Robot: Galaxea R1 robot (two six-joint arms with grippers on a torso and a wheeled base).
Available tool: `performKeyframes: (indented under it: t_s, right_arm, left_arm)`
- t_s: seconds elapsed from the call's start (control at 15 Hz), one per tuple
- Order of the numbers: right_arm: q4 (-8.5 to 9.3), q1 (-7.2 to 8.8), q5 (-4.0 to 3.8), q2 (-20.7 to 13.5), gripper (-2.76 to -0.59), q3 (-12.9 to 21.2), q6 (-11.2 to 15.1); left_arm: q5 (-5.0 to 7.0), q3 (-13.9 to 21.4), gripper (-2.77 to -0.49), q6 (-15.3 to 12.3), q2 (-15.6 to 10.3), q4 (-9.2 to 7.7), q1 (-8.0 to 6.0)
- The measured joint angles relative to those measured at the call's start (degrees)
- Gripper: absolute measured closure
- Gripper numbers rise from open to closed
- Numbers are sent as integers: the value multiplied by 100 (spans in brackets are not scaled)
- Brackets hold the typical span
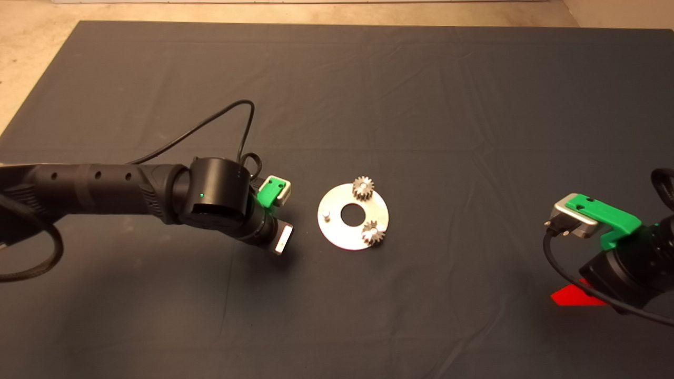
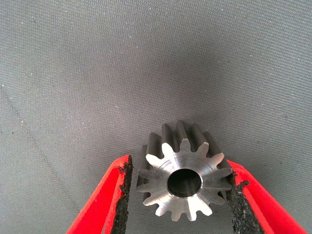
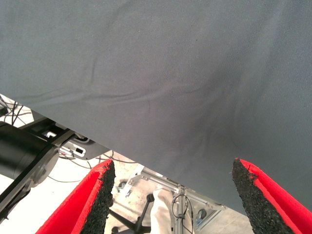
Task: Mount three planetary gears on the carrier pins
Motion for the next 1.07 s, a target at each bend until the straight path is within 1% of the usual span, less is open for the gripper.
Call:
performKeyframes:
  t_s: [0.07,0.13,0.4,0.47,0.73,0.93,1.07]
  right_arm:
    - [0,0,1,0,-176,0,0]
    - [0,0,0,0,-176,0,0]
    - [0,0,1,0,-176,0,0]
    - [0,0,0,0,-176,0,0]
    - [-2,0,2,-16,-176,0,-2]
    - [0,0,0,-66,-176,0,-2]
    - [0,0,0,-77,-176,0,-2]
  left_arm:
    - [-10,0,-113,-2,2,-2,0]
    - [-10,2,-109,-2,0,1,0]
    - [-10,2,-105,-2,0,1,0]
    - [-10,2,-100,-2,0,1,0]
    - [-5,24,-100,-2,0,7,0]
    - [22,82,-99,-2,5,13,-1]
    - [40,121,-96,-3,80,9,-17]
